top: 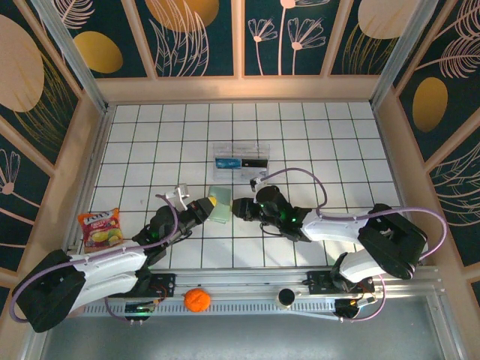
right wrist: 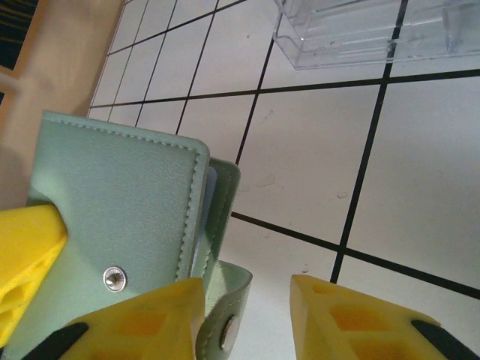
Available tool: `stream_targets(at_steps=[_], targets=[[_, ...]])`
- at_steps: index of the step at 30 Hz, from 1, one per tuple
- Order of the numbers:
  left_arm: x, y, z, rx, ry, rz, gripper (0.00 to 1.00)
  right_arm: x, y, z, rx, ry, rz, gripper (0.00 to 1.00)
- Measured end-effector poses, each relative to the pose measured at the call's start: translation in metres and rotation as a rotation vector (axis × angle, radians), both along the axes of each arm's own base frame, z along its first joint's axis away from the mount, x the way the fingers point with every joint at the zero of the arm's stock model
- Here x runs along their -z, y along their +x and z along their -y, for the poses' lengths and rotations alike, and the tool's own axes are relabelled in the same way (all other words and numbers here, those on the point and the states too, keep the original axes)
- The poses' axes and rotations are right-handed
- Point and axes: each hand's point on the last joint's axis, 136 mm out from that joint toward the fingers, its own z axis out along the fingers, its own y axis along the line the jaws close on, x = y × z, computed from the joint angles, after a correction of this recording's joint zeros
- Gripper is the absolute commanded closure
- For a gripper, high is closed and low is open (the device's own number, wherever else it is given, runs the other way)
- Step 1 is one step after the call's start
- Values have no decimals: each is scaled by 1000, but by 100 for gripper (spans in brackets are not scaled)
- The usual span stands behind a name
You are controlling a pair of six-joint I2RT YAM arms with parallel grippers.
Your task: Take the credit cards out of the card holder
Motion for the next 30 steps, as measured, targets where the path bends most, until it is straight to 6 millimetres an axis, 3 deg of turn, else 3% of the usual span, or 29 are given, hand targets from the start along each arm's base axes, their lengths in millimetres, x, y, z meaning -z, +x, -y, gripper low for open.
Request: stream_targets(at_steps=[3,8,11,13,16,19,21,27,30], targets=[[-3,0,0,-2,-14,4,100,2,0,2,8,-7,-6,100],[4,1,1,-4,-4,-17,100,8,2,8,31,-44,-9,100],[20,1,2,0,39,-63,98,14,1,14,42,-75,-21,100],[33,0,6,15,68,-106,92,21,-2,18,42,-97,-35,100],[51,-2,12,43,100,-171,66,37,-8,28,46,-140,-59,100],[74,-7,10,50,161,-248,52,54,-10,45,81,-210,-76,100],[82,-9,8,51,193,-275,48,59,-11,51,94,-243,-82,100],[77,-8,3,35,217,-270,38,65,-12,65,122,-305,-88,100],[62,-5,3,27,198,-222,34,50,-12,64,112,-301,-70,100]])
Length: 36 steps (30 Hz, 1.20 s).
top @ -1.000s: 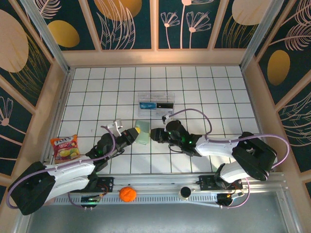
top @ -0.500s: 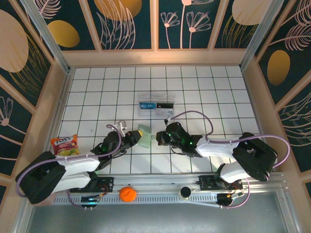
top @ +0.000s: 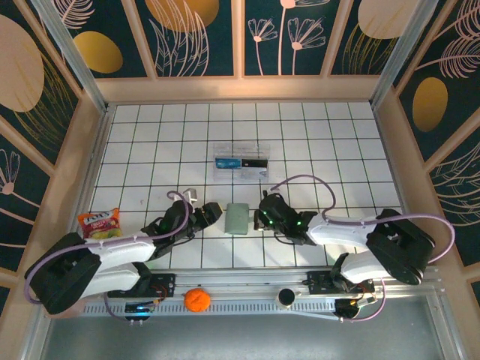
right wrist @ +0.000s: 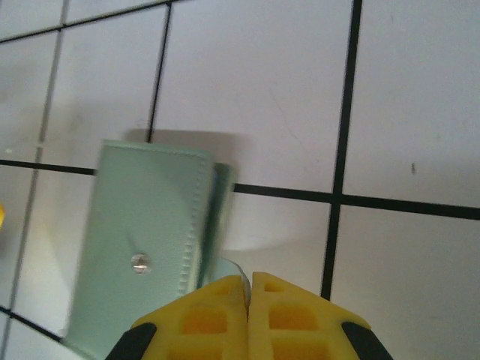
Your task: Take the credit cards out of the card holder
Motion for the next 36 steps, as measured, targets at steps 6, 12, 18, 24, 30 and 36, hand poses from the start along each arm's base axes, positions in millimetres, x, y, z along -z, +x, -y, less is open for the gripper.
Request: stream_targets(at_steps=[6,12,18,24,30,36], targets=[[-16,1,1,16,-14,59,29,-57,6,-38,-78,69,82,100],[-19,2,-1,20,-4,78,27,-83,6,-67,-129,115,120,100],[-21,1,-10,5,37,97,28,-75,8,-60,-103,89,112,100],[-19,2,-13,11,72,111,39,-30,15,1,43,-7,48,100],[-7,4,-1,64,101,75,51,27,4,57,155,-145,-61,100],[2,4,9,111,111,45,56,34,7,59,196,-149,-71,73]])
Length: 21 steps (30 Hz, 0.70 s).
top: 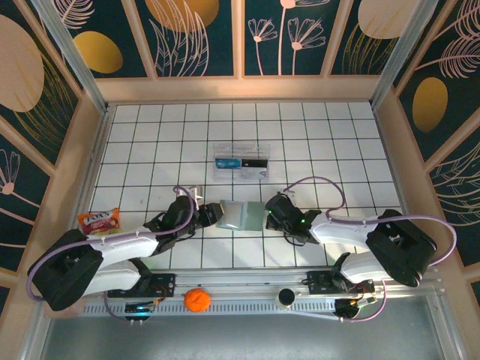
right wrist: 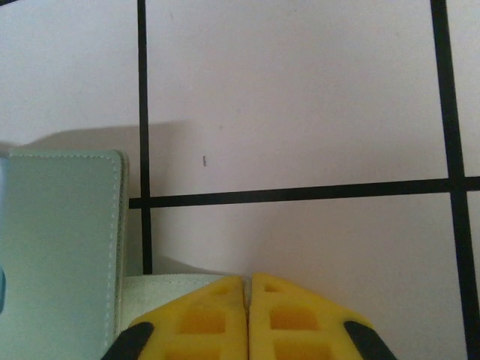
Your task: Take the credit cards out of the card holder
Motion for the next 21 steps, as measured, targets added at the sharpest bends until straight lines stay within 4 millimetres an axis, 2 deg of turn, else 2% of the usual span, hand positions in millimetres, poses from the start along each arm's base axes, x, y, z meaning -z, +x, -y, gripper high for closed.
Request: stream_targets(at_steps=[5,9,10,13,14,17,19,21], targets=[[-4,3,4,9,-11,10,56,-6,2,-1,-1,7,22,55],[-4,3,5,14,-13,13,53,-23,3,6,9,1,59,50],[-4,2,5,15,-12,11,53,-32,4,7,11,8,77,50],[-4,2,6,17,-14,12,51,-70,11,2,-2,61,157,62],[-4,3,6,17,-15,13,51,-85,13,-2,-16,81,188,69],[-5,3,6,19,-16,17,52,-124,18,-23,-81,155,251,78],[-5,3,6,18,-16,18,52,-138,19,-44,-149,205,260,82],[-6,3,6,18,-17,19,52,-137,19,-68,-218,239,240,85]])
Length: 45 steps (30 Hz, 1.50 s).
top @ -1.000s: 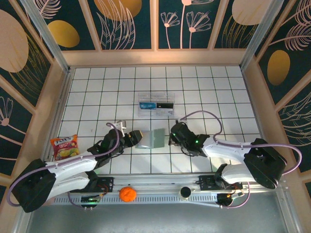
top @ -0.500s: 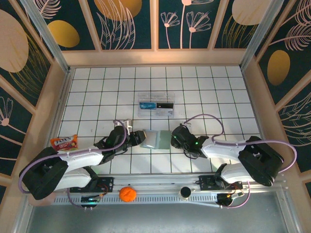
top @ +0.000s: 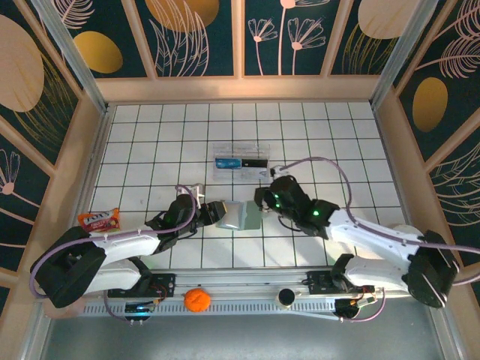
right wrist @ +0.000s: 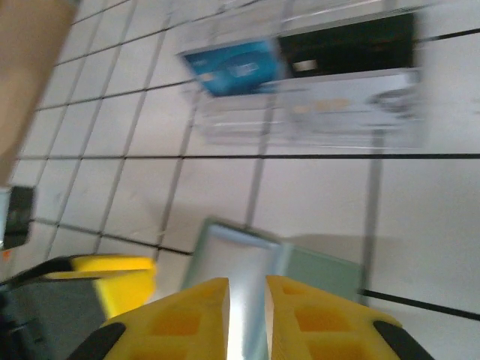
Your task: Take the credit cards out of the card holder
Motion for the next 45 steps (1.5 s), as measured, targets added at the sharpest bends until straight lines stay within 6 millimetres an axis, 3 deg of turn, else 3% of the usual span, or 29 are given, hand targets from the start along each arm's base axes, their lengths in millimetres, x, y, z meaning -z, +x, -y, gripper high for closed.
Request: stream_targets(at_steps=[3,6,10,15,22,28,38,45], targets=[[-2,0,0,0,-5,5,52,29,-3,-28,-93,-8,-68,90],[-8,0,0,-2,-16,18,50,71,-9,-36,-132,-60,-161,92],[-15,1,-2,-9,-25,41,43,110,-20,-22,-112,-125,-241,96],[-13,3,-6,-20,-3,55,36,132,-20,3,-40,-174,-263,100],[10,4,-9,-27,56,17,33,134,-16,3,-21,-141,-244,100],[33,-1,-2,11,75,-39,37,134,-13,1,-13,-125,-238,100],[33,8,12,36,56,-49,38,134,-12,1,-11,-119,-234,100],[24,3,20,65,-17,-57,48,134,-10,1,-10,-113,-233,100]])
